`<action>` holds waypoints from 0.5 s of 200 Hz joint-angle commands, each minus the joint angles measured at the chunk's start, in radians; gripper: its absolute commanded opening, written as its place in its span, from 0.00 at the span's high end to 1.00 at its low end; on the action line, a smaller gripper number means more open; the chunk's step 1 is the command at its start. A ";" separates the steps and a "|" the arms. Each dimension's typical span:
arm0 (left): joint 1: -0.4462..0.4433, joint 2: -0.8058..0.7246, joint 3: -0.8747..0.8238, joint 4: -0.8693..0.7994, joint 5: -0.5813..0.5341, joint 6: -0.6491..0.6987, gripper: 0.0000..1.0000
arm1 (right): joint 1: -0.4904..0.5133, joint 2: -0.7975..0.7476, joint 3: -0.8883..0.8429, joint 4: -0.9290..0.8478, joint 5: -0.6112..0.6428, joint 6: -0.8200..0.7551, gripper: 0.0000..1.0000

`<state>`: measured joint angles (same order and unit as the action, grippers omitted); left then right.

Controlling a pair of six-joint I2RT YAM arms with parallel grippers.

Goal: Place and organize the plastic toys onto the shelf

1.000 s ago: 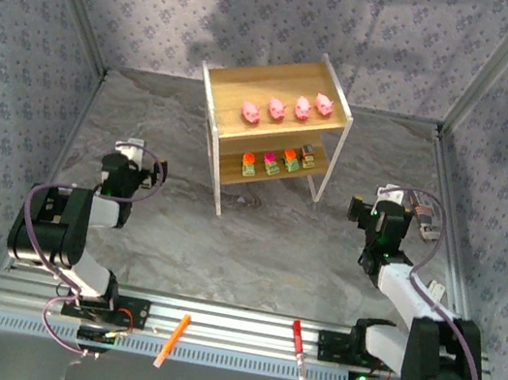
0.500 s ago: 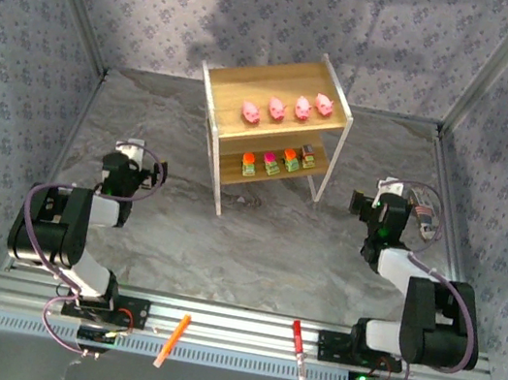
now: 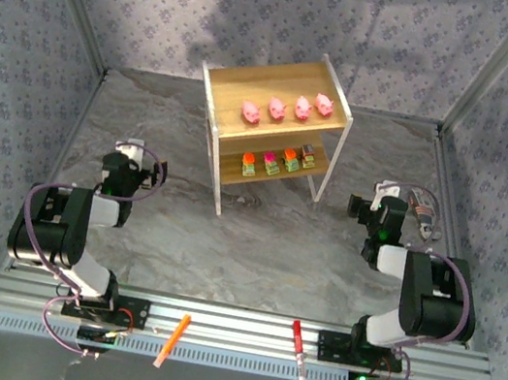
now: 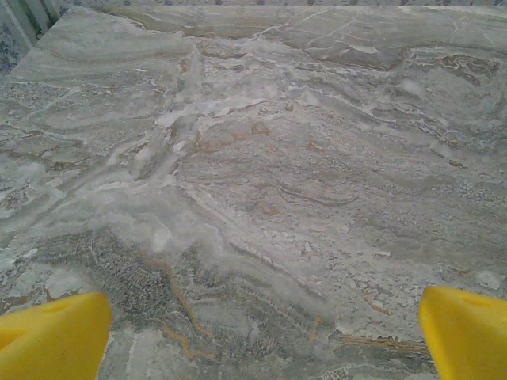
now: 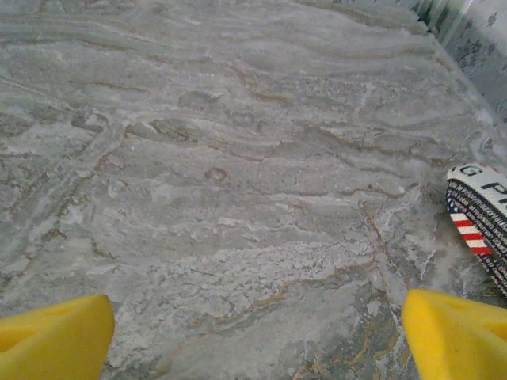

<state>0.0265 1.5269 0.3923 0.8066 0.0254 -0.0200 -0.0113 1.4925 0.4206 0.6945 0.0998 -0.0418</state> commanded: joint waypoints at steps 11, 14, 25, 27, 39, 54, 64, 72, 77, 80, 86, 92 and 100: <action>0.008 0.007 0.022 0.005 -0.005 -0.004 0.00 | -0.014 0.012 0.006 0.030 -0.065 0.011 0.00; 0.007 0.007 0.022 0.005 -0.004 -0.003 0.00 | -0.015 0.012 0.006 0.033 -0.066 0.011 0.00; 0.007 0.007 0.021 0.006 -0.004 -0.004 0.00 | -0.015 0.012 0.006 0.033 -0.064 0.011 0.00; 0.007 0.007 0.022 0.006 -0.004 -0.005 0.00 | -0.015 0.012 0.006 0.033 -0.064 0.010 0.00; 0.008 0.007 0.022 0.006 -0.005 -0.004 0.00 | -0.014 0.012 0.006 0.033 -0.065 0.011 0.00; 0.007 0.007 0.022 0.006 -0.004 -0.004 0.00 | -0.015 0.013 0.006 0.033 -0.064 0.011 0.00; 0.008 0.007 0.022 0.006 -0.004 -0.005 0.00 | -0.014 0.011 0.005 0.035 -0.064 0.011 0.00; 0.007 0.007 0.022 0.006 -0.004 -0.004 0.00 | -0.015 0.011 0.006 0.034 -0.065 0.011 0.00; 0.008 0.007 0.022 0.006 -0.004 -0.003 0.00 | -0.017 0.011 0.004 0.034 -0.069 0.013 0.00; 0.008 0.007 0.022 0.006 -0.004 -0.003 0.00 | -0.018 0.012 0.004 0.035 -0.072 0.013 0.00; 0.007 0.007 0.022 0.006 -0.004 -0.002 0.00 | -0.018 0.011 0.004 0.034 -0.071 0.013 0.00; 0.008 0.007 0.022 0.006 -0.004 -0.003 0.00 | -0.018 0.011 0.004 0.034 -0.071 0.012 0.00; 0.008 0.007 0.022 0.006 -0.005 -0.002 0.00 | -0.018 0.011 0.005 0.035 -0.071 0.013 0.00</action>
<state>0.0265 1.5269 0.3923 0.8066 0.0254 -0.0196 -0.0219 1.4998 0.4206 0.7078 0.0402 -0.0414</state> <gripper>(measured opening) 0.994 0.995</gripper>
